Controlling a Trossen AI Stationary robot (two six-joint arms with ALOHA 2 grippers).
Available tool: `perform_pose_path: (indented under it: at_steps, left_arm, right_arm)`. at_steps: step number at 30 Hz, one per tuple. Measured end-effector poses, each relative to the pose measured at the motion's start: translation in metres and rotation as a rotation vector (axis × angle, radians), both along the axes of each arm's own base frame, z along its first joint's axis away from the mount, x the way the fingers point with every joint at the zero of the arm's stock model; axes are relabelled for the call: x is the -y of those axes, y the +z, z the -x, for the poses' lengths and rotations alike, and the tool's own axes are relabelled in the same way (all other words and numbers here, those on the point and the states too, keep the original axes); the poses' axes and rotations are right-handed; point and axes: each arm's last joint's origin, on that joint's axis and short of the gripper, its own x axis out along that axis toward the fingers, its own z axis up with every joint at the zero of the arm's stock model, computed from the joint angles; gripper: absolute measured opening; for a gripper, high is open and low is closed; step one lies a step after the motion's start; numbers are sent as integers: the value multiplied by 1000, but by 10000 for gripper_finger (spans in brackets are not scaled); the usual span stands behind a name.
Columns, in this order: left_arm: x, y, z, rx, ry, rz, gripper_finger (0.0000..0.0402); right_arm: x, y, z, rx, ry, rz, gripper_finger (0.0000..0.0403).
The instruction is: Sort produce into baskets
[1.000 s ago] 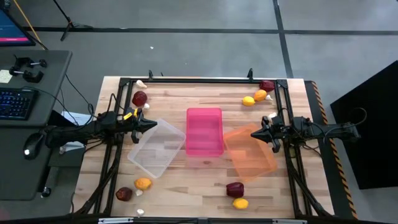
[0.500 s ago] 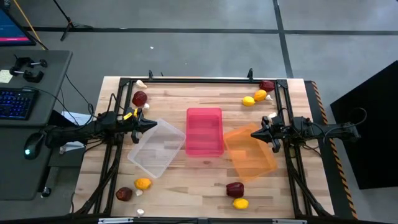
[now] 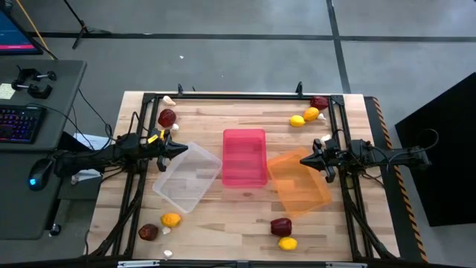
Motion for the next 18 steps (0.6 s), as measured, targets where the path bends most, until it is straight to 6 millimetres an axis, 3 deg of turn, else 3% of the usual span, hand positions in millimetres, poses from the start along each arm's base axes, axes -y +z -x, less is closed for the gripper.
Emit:
perform_pose_path:
  at_steps: [15,18]
  left_arm:
    - [0,1,0,16,0,2,0]
    - [0,9,1,108,-7,120,0]
  right_arm:
    - [0,0,0,0,0,0,0]
    - [0,0,0,1,0,0,0]
